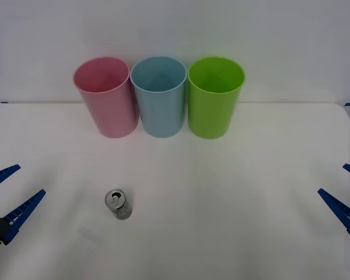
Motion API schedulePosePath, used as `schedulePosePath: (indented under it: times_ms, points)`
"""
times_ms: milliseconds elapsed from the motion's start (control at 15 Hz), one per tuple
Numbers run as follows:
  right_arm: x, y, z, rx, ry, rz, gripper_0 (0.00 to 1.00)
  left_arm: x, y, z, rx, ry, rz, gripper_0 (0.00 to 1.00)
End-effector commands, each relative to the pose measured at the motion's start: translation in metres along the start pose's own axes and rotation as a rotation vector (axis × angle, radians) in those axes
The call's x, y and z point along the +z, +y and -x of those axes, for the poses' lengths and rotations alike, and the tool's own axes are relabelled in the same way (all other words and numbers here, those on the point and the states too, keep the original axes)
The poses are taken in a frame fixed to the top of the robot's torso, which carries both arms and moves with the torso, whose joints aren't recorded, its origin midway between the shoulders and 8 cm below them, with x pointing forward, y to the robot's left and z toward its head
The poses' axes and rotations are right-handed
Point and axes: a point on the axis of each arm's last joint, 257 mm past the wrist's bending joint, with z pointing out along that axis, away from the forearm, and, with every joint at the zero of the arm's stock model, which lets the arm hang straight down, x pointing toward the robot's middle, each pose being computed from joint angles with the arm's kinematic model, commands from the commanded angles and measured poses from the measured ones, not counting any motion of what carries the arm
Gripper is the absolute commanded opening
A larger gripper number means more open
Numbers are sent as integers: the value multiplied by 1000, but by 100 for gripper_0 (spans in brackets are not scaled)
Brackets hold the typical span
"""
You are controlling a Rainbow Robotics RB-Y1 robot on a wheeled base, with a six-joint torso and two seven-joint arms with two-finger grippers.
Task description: Grasp the object on the table and drop it into the matching bin: aluminum can to the light blue bin, PET bottle to the pink bin.
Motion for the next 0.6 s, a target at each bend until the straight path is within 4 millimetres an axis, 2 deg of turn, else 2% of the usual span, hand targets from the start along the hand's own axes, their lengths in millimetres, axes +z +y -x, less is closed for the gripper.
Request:
schedulePosePath:
  times_ms: [67,333,600]
  points:
    - [0,0,0,0,0,0,100,0,0,0,0,0,0,100]
    - [0,0,0,0,0,0,100,7,-5,3,-37,-64,10,100]
    - [0,0,0,0,0,0,100,3,-4,1,-14,-44,6,100]
